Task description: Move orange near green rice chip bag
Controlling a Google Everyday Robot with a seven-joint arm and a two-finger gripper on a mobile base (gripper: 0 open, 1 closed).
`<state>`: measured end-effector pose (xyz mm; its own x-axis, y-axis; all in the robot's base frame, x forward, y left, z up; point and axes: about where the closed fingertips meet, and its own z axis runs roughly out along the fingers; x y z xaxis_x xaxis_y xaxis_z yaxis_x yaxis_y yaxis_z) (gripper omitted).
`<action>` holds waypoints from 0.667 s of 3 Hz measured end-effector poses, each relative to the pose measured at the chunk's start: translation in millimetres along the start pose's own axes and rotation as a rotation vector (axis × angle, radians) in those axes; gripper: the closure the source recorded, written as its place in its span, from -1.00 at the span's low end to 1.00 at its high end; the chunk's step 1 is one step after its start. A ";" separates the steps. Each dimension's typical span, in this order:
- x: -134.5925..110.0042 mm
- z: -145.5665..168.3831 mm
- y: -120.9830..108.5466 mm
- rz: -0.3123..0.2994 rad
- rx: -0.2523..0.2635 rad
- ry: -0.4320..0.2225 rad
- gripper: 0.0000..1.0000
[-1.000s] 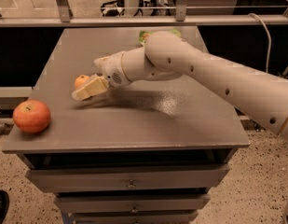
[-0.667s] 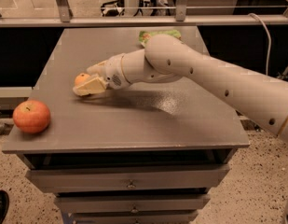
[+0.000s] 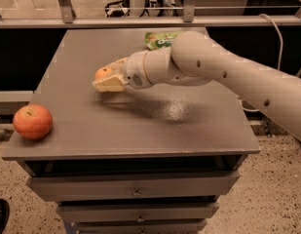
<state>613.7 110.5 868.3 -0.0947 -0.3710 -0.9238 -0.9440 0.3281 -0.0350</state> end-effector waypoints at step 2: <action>-1.9 -133.6 -43.5 -0.039 0.241 0.009 1.00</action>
Offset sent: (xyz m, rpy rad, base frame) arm -0.0006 -0.2436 0.0836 -0.0974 -0.1800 -0.3876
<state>612.7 -19.0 922.6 -0.0640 -0.3948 -0.9165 -0.8444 0.5109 -0.1611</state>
